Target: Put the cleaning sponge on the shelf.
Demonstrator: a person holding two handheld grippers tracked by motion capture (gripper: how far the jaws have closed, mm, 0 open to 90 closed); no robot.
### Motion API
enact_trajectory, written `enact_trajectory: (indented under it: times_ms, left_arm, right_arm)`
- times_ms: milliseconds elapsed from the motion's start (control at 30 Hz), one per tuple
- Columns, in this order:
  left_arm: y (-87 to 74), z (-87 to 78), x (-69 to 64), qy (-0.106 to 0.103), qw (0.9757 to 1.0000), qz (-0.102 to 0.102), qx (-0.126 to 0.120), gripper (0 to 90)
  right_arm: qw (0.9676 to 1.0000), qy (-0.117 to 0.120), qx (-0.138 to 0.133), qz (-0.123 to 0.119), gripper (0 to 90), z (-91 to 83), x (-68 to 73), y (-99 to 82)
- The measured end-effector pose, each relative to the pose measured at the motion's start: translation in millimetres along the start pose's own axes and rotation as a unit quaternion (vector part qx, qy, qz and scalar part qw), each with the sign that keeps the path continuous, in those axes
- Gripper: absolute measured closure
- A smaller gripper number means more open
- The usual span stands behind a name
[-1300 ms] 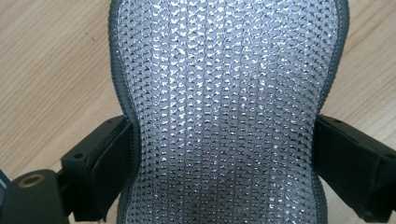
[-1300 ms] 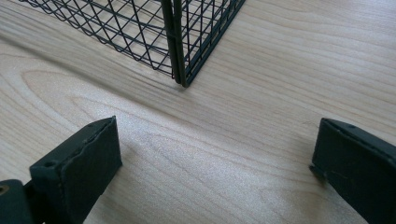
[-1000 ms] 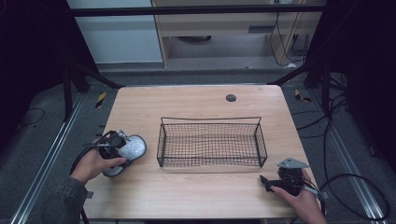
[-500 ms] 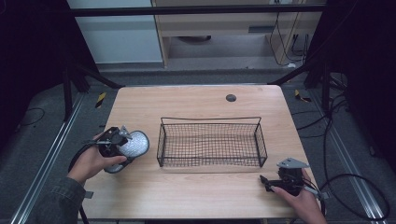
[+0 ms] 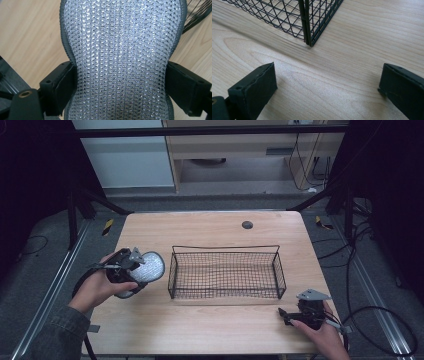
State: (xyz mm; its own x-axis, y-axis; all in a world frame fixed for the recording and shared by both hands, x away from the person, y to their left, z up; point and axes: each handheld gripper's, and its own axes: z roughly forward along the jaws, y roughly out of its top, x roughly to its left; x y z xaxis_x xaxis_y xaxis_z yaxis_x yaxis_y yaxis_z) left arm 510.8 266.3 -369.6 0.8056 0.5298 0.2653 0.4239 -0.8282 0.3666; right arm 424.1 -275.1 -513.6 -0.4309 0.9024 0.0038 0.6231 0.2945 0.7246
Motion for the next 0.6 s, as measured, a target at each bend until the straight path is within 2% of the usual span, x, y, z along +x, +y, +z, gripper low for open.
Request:
enact_trajectory:
  times_ms: [33, 267, 400, 567, 600]
  left_arm:
    - [9.4, -5.4, -2.7, 0.003, 0.9999, 0.011, -0.004, 13.4]
    - [41.6, -15.8, -10.5, 0.007, 0.9989, 0.046, -0.008, 13.6]
    - [60.0, -18.7, -16.4, 0.007, 0.9979, 0.064, -0.012, 13.8]
    - [75.1, -18.4, -22.4, 0.004, 0.9968, 0.079, -0.013, 13.9]
    - [83.2, -18.2, -25.3, 0.003, 0.9962, 0.086, -0.015, 13.9]
  right_arm:
    - [1.0000, 0.000, 0.000, 0.000, 1.5, 0.0, 0.1, 0.0]
    - [1.0000, 0.000, 0.000, 0.000, 1.5, 0.0, 0.0, 0.0]
    - [1.0000, 0.000, 0.000, 0.001, 1.5, 0.0, 0.1, 0.0]
    - [1.0000, -0.001, 0.000, -0.001, 1.5, 0.1, -0.1, 0.0]
    - [1.0000, -0.001, 0.000, -0.001, 1.5, 0.1, -0.1, 0.0]
